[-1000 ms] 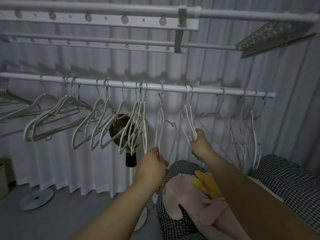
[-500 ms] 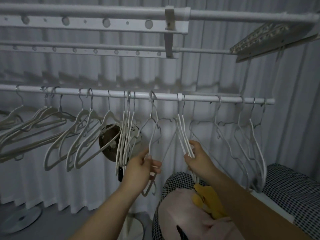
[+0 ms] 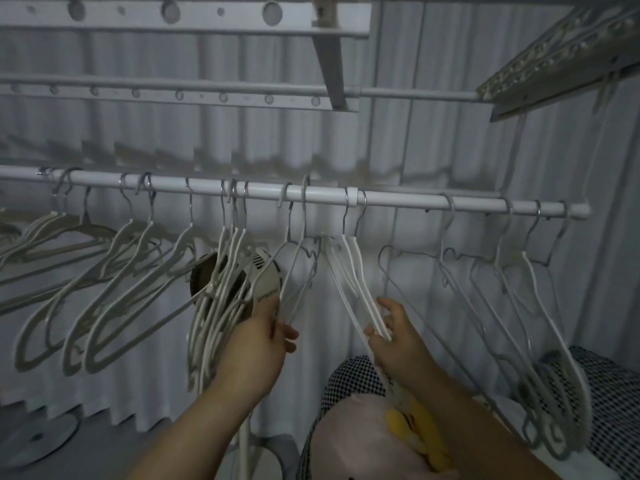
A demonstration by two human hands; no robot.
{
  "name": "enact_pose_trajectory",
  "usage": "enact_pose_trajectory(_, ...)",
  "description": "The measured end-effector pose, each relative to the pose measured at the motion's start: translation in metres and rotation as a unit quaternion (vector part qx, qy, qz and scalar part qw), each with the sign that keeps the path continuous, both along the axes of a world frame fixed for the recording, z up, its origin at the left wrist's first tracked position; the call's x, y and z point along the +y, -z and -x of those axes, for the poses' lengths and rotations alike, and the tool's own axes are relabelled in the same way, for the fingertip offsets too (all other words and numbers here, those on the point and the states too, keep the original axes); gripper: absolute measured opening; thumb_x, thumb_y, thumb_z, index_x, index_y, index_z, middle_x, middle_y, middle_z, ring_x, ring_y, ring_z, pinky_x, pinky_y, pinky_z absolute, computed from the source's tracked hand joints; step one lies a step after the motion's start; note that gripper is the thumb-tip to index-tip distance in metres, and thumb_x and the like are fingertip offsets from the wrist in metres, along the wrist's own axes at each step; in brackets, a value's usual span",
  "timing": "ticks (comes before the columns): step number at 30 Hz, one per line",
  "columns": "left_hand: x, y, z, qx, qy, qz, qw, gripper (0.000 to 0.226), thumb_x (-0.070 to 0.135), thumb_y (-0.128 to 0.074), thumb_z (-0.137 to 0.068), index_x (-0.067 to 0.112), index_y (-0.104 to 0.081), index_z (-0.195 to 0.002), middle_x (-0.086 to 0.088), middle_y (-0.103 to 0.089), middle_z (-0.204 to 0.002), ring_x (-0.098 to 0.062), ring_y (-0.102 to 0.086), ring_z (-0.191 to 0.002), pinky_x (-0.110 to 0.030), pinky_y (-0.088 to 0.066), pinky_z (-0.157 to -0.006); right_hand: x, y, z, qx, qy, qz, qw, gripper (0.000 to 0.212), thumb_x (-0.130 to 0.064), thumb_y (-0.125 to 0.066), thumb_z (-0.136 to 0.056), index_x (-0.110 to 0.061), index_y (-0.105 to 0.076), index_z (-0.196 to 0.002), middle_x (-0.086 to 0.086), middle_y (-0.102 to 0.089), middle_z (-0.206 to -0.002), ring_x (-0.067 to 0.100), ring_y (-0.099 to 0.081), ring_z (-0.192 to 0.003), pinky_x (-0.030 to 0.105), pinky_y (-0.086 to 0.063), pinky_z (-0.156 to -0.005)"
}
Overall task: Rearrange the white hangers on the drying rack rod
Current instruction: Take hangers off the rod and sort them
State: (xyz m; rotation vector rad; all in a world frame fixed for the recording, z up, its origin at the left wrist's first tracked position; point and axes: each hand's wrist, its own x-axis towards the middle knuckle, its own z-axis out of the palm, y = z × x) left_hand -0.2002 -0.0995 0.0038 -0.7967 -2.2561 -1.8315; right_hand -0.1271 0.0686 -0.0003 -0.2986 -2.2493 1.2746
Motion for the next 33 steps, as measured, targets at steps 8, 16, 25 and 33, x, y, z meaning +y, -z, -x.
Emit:
enact_pose_trajectory(8,-0.008,0.015,0.004,0.069,-0.043,0.096,0.992,0.04,0.003,-0.037,-0.092,0.017,-0.043,-0.129,0.013,-0.057,-0.068,0.002,-0.054,-0.061,-0.014,-0.04,-0.052,-0.002,-0.005,0.001,0.029,-0.047,0.006,0.998,0.047,0.002,-0.038,-0.09,-0.044,-0.034,-0.097,0.002,-0.049,-0.085,0.01,-0.042,-0.056,0.008,-0.037,-0.044)
enact_pose_trajectory(16,-0.021,-0.005,-0.014,0.126,-0.058,0.223,0.965,0.051,0.046,-0.037,-0.091,0.028,-0.029,-0.138,0.004,-0.064,-0.115,-0.012,-0.06,-0.101,-0.023,-0.045,-0.079,-0.006,-0.007,-0.003,0.011,-0.001,-0.002,1.0,0.051,0.0,-0.044,-0.088,-0.021,-0.031,-0.133,-0.014,-0.046,-0.091,0.001,-0.048,-0.071,0.003,-0.041,-0.052)
enact_pose_trajectory(25,-0.074,-0.036,-0.011,0.4,-0.185,0.193,0.877,0.029,0.025,-0.05,-0.081,0.007,-0.069,-0.094,-0.008,-0.072,-0.086,-0.028,-0.066,-0.078,-0.027,-0.048,-0.065,-0.046,-0.048,-0.006,0.094,0.15,-0.262,0.949,0.056,-0.016,-0.054,-0.086,-0.015,-0.032,-0.138,0.006,-0.035,-0.141,0.019,-0.027,-0.128,0.024,-0.017,-0.101)
enact_pose_trajectory(33,-0.076,-0.02,0.016,0.251,-0.129,0.237,0.93,0.052,0.036,-0.047,-0.087,0.031,-0.03,-0.137,0.01,-0.064,-0.112,-0.01,-0.061,-0.096,-0.019,-0.042,-0.071,-0.087,-0.069,0.036,0.017,0.156,-0.363,0.918,0.071,-0.049,-0.053,-0.083,-0.02,-0.023,-0.141,-0.001,-0.022,-0.148,0.019,-0.016,-0.134,0.034,-0.015,-0.105)
